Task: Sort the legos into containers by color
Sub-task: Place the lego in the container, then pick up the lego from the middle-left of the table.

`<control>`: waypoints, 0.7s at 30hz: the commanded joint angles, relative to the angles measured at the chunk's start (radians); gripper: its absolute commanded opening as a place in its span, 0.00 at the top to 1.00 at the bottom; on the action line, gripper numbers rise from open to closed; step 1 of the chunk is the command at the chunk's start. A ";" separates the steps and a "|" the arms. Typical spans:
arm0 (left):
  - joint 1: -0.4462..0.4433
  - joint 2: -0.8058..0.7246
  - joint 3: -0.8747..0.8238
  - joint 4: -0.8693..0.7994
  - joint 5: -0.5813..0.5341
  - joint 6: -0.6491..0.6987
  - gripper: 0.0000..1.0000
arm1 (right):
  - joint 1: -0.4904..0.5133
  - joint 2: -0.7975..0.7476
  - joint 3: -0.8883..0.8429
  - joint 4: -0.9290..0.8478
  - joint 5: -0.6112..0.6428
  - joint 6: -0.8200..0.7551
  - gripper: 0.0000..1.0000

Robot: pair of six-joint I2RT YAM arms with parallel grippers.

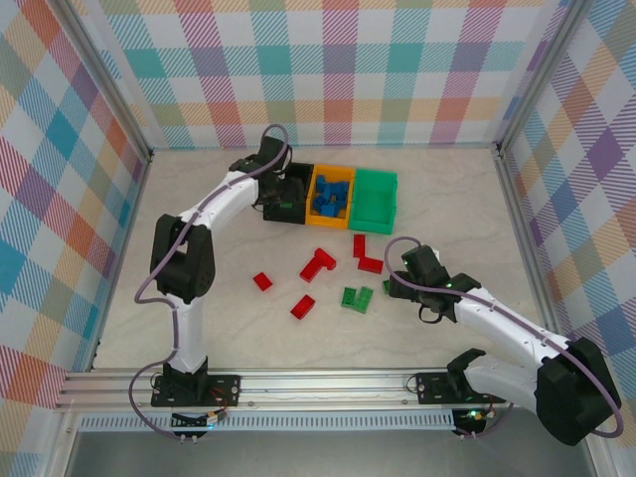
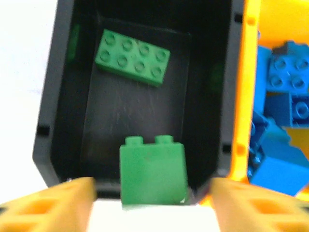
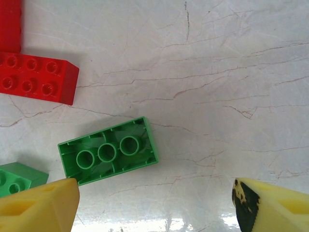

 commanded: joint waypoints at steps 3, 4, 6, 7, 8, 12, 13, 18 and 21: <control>-0.007 -0.066 -0.040 0.018 0.076 0.007 0.19 | 0.009 -0.008 0.000 -0.010 0.016 0.019 0.17; -0.012 -0.100 -0.086 0.048 0.098 0.003 0.19 | 0.009 -0.006 0.000 -0.009 0.016 0.019 0.17; -0.026 -0.168 -0.172 0.086 0.126 -0.003 0.20 | 0.009 0.000 0.003 -0.009 0.015 0.017 0.17; -0.037 -0.202 -0.222 0.109 0.143 -0.005 0.21 | 0.009 0.006 0.004 -0.009 0.014 0.017 0.17; -0.047 -0.235 -0.265 0.128 0.163 -0.005 0.21 | 0.009 0.009 0.007 -0.010 0.014 0.015 0.17; -0.122 -0.351 -0.408 0.141 0.204 0.004 0.23 | 0.012 0.028 0.014 -0.010 0.013 0.013 0.17; -0.144 -0.375 -0.444 0.146 0.216 0.002 0.23 | 0.013 0.033 0.016 -0.009 0.013 0.013 0.17; -0.272 -0.467 -0.594 0.186 0.255 -0.032 0.24 | 0.015 0.046 0.021 -0.012 0.020 0.013 0.17; -0.340 -0.499 -0.680 0.252 0.261 -0.044 0.25 | 0.018 0.049 0.023 -0.014 0.023 0.015 0.17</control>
